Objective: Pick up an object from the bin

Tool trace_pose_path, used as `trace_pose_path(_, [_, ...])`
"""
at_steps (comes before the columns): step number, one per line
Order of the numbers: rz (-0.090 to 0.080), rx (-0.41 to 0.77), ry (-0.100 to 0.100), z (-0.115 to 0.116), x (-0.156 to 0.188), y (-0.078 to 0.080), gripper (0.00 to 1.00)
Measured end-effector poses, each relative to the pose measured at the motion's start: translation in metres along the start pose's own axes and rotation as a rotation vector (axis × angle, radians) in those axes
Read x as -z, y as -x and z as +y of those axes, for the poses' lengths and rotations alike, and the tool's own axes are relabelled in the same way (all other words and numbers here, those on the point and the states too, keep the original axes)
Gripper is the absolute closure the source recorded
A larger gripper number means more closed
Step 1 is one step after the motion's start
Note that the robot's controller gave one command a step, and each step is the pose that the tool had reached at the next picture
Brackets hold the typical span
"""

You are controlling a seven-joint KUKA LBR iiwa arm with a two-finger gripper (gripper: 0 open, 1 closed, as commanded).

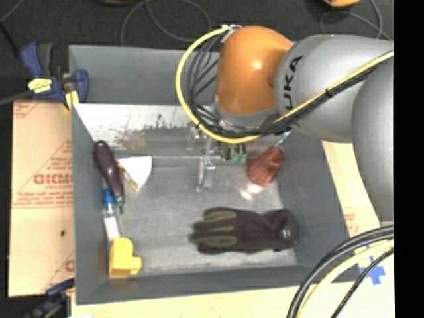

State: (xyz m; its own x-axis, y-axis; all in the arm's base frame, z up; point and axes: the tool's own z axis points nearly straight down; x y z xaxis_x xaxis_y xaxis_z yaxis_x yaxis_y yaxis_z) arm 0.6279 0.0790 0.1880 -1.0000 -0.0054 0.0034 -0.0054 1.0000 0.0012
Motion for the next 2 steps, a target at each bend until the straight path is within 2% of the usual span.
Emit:
trace_pose_path(1, [-0.007, -0.001, 0.001, 0.0, 0.005, 0.001, 0.0])
trace_pose_path(2, [-0.012, 0.05, -0.001, -0.014, -0.035, -0.03, 0.0])
